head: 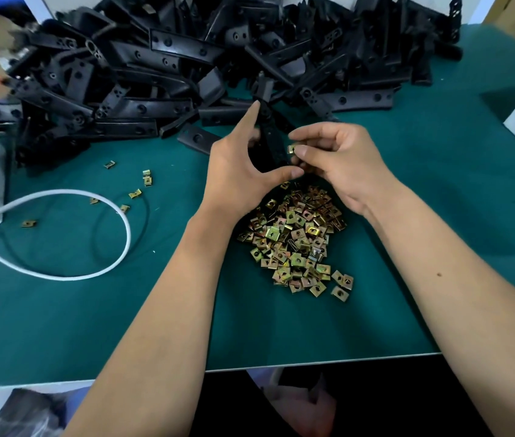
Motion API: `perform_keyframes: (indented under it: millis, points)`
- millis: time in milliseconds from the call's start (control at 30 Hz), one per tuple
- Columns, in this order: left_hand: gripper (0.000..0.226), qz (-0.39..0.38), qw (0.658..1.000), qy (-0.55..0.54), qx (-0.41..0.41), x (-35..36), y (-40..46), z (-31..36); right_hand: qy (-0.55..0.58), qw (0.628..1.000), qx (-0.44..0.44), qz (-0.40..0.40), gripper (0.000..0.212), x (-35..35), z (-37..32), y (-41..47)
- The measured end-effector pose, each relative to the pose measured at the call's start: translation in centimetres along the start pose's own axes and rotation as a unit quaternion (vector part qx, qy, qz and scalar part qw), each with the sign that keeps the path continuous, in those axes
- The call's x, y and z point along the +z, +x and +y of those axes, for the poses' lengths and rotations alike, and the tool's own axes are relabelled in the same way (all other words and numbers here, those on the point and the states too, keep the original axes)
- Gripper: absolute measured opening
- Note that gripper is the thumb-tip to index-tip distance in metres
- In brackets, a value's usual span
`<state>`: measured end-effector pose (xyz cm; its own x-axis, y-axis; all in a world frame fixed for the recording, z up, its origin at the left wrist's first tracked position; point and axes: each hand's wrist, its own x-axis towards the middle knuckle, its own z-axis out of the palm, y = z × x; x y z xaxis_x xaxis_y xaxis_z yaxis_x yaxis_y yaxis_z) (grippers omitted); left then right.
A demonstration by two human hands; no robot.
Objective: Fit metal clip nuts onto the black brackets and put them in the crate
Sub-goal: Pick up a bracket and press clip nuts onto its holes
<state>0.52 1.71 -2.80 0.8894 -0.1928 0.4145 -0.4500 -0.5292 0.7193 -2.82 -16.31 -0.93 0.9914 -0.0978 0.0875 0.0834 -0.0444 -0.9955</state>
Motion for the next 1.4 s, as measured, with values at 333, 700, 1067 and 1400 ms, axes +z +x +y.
perform_keyframes:
  millis: [333,700,1067,1400]
  points:
    - [0.119,-0.011,1.0,-0.004,0.003,0.13,0.0,0.15,-0.014,1.0,-0.008,-0.011,0.024,0.24,0.1,0.02]
    - [0.119,-0.002,1.0,-0.002,0.001,0.03,-0.02,0.12,0.011,1.0,0.015,-0.016,0.015,-0.02,0.19,0.26]
    - [0.12,-0.012,1.0,-0.002,0.006,0.12,0.03,0.41,-0.008,0.999,0.036,-0.01,0.018,0.16,0.56,0.45]
    - [0.121,-0.009,1.0,0.013,0.014,0.02,-0.05,0.79,-0.041,0.998,0.044,-0.001,0.015,0.16,0.67,0.59]
